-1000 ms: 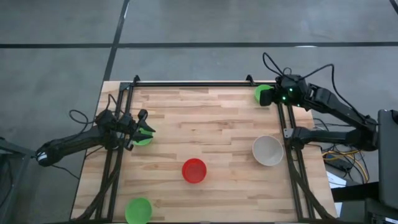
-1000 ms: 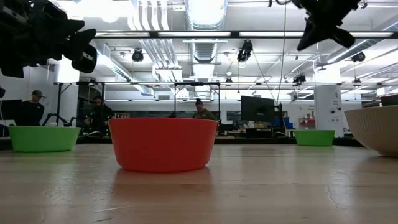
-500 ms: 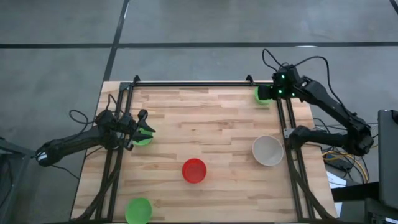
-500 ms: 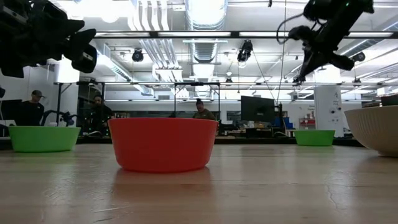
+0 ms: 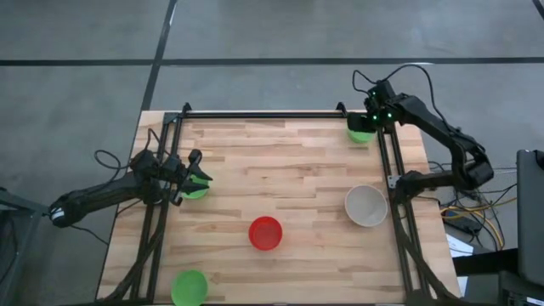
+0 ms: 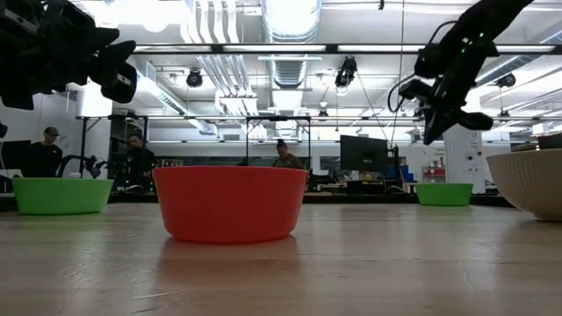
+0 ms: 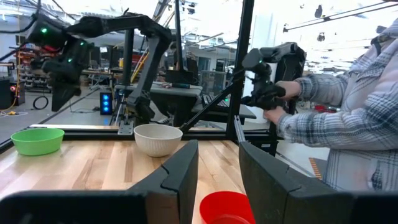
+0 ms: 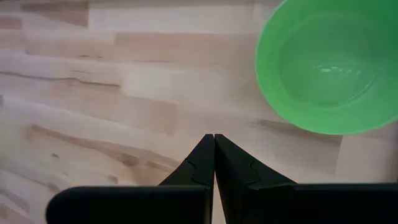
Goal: Nest bowls inside each other
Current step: Stack the top green bowl on the gray bowl
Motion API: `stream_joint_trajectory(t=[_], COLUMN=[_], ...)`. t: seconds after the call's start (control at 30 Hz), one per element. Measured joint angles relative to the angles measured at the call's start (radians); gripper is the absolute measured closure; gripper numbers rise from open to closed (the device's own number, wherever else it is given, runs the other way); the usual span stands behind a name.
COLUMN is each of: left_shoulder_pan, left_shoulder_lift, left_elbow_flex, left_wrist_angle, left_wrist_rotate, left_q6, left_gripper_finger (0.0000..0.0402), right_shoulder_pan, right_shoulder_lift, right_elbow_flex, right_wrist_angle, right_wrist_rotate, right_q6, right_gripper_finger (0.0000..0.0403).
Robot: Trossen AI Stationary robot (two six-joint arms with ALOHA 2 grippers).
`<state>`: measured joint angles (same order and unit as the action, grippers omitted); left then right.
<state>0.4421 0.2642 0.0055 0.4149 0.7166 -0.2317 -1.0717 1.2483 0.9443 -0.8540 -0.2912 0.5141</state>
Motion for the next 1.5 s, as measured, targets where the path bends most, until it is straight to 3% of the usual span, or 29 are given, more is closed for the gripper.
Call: stream_joint_trajectory(t=[1.0, 1.5], left_shoulder_pan=[0.001, 0.0], left_shoulder_lift=[0.0, 0.0], left_elbow_flex=[0.0, 0.0], left_wrist_angle=[0.0, 0.0], left_wrist_rotate=[0.0, 0.0], left_q6=[0.0, 0.0], left_gripper_finger=[0.028, 0.028], right_shoulder_pan=[-0.079, -0.082], right_shoulder_lift=[0.06, 0.109], right_elbow_flex=[0.0, 0.0], right_wrist_angle=[0.051, 0.053], right_wrist_rotate=[-0.05, -0.046], right_q6=[0.002, 0.003], right_gripper_finger=[0.0393, 0.0302])
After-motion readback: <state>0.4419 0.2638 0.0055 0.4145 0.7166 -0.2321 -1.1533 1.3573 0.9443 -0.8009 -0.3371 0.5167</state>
